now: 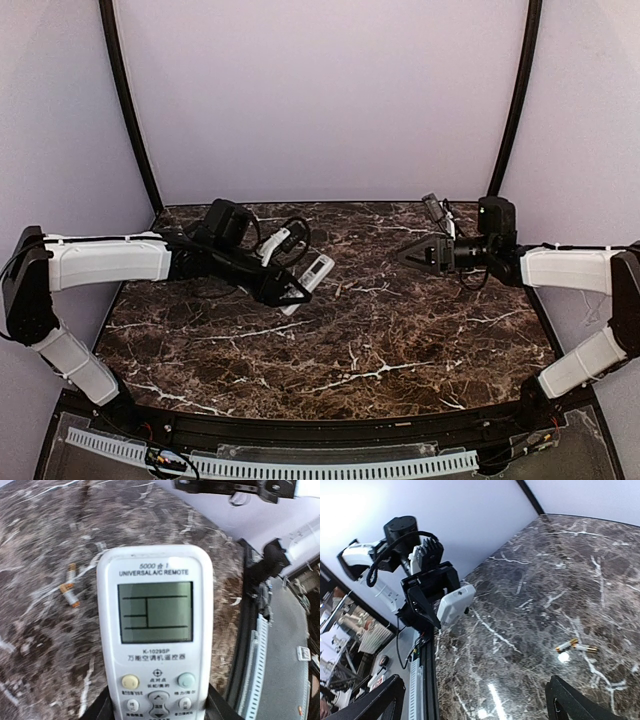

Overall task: Load the batteries into the remote control
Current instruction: Pass from the left arm to the right

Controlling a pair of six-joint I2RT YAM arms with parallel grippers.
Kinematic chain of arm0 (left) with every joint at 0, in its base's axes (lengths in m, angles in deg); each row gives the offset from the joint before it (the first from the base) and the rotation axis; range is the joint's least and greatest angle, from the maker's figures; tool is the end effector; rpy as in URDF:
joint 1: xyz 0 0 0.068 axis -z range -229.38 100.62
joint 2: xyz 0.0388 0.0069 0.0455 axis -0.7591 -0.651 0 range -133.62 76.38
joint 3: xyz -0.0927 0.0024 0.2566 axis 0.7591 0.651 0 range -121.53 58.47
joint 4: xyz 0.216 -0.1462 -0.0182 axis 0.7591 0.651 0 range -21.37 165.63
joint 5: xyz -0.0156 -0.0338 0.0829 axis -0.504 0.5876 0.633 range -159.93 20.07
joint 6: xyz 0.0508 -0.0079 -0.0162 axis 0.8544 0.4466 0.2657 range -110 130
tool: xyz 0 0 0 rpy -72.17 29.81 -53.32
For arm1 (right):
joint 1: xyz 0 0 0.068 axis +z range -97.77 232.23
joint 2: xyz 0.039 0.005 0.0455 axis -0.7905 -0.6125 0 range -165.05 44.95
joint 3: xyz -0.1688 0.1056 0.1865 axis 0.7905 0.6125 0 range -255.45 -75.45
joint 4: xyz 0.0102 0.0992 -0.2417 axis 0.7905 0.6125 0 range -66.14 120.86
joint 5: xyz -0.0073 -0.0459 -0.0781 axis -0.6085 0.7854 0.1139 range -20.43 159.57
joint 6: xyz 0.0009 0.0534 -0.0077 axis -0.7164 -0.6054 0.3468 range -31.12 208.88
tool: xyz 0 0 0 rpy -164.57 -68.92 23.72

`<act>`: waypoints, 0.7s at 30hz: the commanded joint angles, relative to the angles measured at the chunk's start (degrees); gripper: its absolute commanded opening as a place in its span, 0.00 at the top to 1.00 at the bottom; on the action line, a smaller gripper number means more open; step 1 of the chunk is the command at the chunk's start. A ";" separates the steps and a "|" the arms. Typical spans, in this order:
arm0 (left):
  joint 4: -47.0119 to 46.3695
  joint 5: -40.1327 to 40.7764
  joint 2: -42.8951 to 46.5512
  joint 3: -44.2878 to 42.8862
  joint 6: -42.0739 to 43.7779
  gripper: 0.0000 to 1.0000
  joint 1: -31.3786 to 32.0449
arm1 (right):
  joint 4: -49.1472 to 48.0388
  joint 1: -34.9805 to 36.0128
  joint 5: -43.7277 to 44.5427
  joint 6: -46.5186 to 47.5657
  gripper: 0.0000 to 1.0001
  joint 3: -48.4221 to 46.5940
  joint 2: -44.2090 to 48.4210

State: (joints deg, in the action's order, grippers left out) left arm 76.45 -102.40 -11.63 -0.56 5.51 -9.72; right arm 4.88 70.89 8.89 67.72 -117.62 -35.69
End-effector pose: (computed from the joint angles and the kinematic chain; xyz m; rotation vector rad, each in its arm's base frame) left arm 0.2477 -0.2301 0.2489 1.0032 2.0673 -1.0415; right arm 0.2669 0.1231 0.2381 -0.7230 1.8615 1.4596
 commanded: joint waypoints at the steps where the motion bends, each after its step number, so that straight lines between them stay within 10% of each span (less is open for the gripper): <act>1: -4.74 -11.89 0.19 -3.51 0.83 0.72 5.61 | -11.05 3.16 -7.75 -1.08 0.02 1.95 4.62; 21: -15.46 -13.17 1.82 -4.39 -2.81 0.72 12.89 | -10.48 20.38 -3.41 -5.33 0.12 -6.87 1.82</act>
State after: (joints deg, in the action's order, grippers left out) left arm 62.98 -115.86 -11.78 -3.86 2.08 2.39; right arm -4.50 89.33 3.47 64.24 -122.72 -32.02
